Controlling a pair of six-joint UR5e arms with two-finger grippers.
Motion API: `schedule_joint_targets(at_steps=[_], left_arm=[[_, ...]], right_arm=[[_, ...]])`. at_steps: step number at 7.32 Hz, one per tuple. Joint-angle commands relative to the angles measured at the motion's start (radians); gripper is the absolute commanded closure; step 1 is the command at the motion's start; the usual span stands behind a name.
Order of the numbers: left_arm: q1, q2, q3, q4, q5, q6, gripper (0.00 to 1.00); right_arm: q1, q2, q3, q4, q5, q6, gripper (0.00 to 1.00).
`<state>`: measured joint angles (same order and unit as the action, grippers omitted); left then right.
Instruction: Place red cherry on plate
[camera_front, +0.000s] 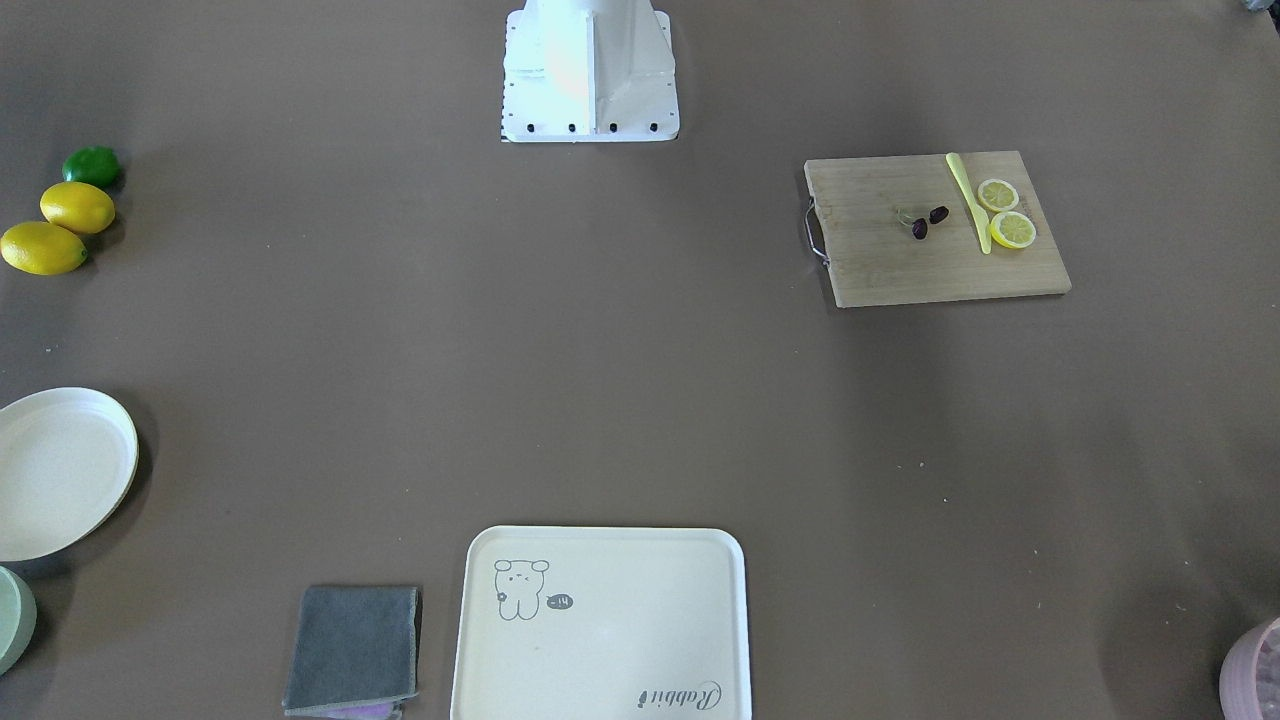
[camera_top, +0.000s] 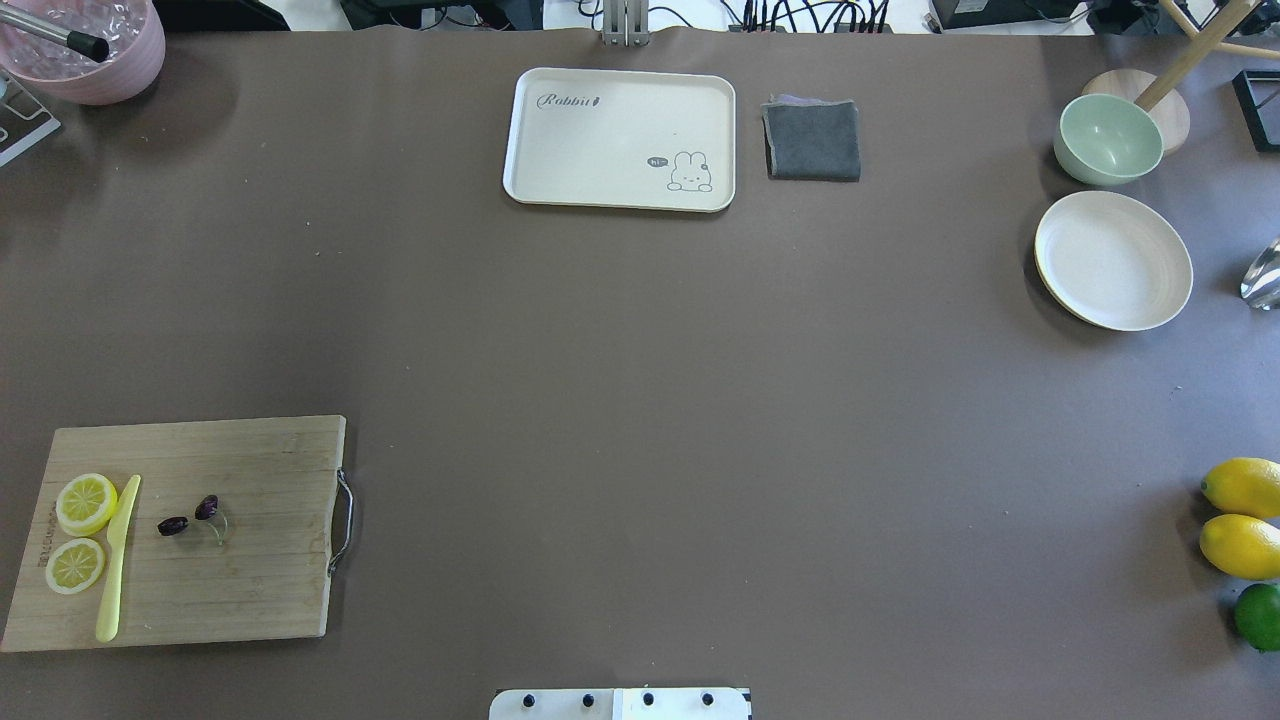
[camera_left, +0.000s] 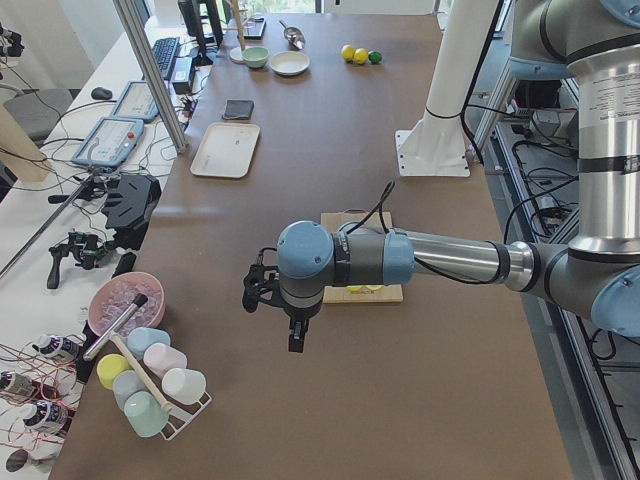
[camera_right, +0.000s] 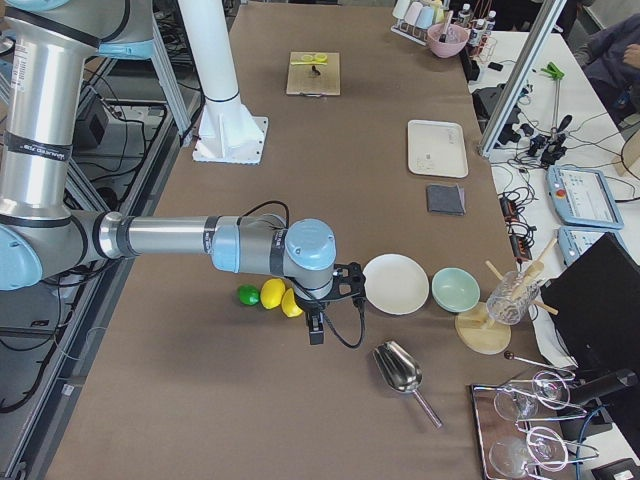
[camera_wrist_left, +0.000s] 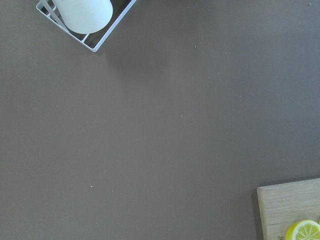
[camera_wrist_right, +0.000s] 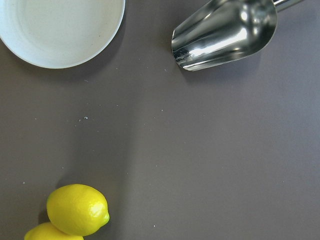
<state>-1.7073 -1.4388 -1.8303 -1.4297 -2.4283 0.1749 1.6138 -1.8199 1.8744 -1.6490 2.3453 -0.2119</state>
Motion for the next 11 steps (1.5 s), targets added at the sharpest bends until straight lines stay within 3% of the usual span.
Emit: schedule_joint_targets(at_steps=[1, 5, 7, 8, 9, 11], left_arm=[[0.000, -0.002, -0.012, -0.006, 0.055, 0.002, 0.02], [0.000, -0.018, -0.020, -0.044, 0.081, -0.005, 0.02], [-0.046, -0.014, -0.029, -0.272, 0.075, -0.079, 0.02], [-0.041, -0.099, 0.055, -0.475, 0.093, -0.084, 0.02], [-0.040, -0.116, 0.093, -0.509, 0.084, -0.122, 0.02], [-0.026, -0.107, 0.097, -0.567, 0.037, -0.157, 0.02]], right_arm=[[0.003, 0.001, 0.002, 0.002, 0.000, 0.000, 0.00], [0.012, 0.017, 0.018, 0.009, 0.040, 0.003, 0.00], [0.012, -0.001, 0.002, 0.307, 0.055, 0.040, 0.00], [0.011, 0.001, -0.006, 0.352, 0.134, 0.154, 0.00], [0.011, 0.029, -0.011, 0.391, 0.173, 0.251, 0.00], [-0.035, 0.098, -0.136, 0.396, 0.161, 0.292, 0.00]])
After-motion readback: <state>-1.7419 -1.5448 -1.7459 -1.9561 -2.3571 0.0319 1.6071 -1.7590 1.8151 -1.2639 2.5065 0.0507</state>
